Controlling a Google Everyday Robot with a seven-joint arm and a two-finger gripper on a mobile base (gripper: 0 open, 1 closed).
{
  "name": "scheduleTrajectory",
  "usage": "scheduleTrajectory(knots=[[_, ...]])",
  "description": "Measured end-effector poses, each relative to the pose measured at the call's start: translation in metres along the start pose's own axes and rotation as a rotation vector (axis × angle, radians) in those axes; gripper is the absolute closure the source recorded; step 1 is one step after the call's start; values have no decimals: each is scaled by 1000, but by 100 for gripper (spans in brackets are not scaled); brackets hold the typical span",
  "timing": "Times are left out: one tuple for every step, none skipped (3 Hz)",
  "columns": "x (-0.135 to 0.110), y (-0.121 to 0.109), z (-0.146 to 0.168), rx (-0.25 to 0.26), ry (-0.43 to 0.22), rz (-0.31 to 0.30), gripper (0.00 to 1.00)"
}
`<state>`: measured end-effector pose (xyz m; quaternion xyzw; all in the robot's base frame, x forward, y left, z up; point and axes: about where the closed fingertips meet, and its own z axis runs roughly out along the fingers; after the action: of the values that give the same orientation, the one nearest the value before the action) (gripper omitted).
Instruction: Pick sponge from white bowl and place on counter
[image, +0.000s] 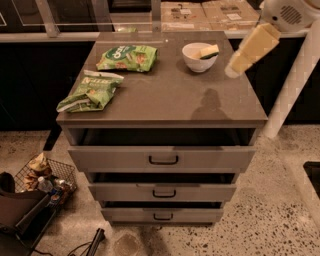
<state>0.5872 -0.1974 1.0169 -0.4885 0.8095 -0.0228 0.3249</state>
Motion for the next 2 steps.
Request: scheduleTrajectory(knots=[[-19, -30, 15, 77, -34, 105, 0], [-18, -42, 36, 100, -58, 198, 0]])
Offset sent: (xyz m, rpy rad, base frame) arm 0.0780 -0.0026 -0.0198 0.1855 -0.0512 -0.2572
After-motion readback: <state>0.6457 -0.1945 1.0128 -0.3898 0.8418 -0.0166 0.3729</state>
